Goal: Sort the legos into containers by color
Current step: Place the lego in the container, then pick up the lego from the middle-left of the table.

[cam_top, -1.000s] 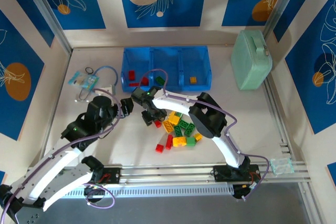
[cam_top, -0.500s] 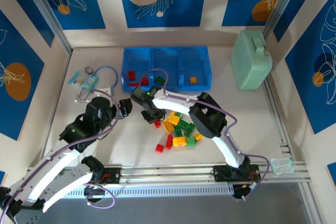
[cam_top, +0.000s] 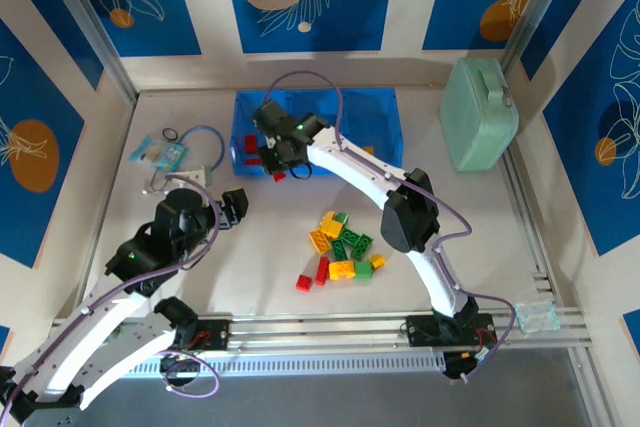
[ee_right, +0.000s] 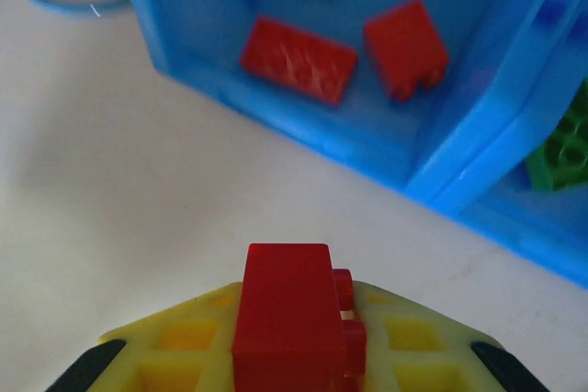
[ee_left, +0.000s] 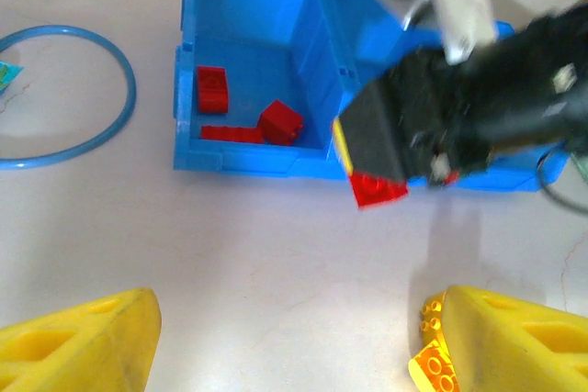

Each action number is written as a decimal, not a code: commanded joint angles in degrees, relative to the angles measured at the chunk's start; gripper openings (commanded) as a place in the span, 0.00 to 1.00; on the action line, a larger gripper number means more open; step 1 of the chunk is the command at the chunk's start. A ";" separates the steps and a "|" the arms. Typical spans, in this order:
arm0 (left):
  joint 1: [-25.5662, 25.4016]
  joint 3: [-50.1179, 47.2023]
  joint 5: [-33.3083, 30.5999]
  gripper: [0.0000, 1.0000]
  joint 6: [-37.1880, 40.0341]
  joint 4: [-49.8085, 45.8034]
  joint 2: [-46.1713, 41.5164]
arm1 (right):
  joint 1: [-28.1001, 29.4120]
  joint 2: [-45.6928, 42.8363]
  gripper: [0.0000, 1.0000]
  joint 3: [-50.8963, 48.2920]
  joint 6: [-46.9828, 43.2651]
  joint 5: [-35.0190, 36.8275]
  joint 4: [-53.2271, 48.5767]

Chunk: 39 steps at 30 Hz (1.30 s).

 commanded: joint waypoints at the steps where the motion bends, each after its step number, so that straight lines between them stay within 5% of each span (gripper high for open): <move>1: -0.44 0.35 -0.04 0.80 0.60 -0.72 -0.75 | -1.15 3.81 0.17 5.87 -1.63 -4.42 1.74; 9: -0.44 0.09 -0.06 0.79 0.60 -1.60 -1.16 | -2.42 15.41 0.18 23.65 -4.64 -3.63 1.75; 18: -0.53 -0.77 1.52 0.79 -1.08 -3.28 -3.33 | -4.94 19.11 0.21 25.21 -5.72 -4.48 9.43; 22: -0.54 -0.91 1.34 0.79 -1.28 -3.63 -3.56 | -4.58 20.72 0.59 30.03 -6.87 -3.98 8.75; 25: -0.55 -0.82 1.62 0.79 -1.38 -3.29 -2.68 | -4.59 19.72 0.65 31.86 -7.12 -3.04 7.99; 31: -1.76 0.47 2.81 0.78 -0.13 -2.93 1.17 | -4.18 11.87 0.64 26.87 -7.54 -0.22 5.60; 39: -4.85 1.32 6.83 0.78 0.92 -3.29 10.19 | -7.20 -6.12 0.64 6.45 -3.37 5.25 4.10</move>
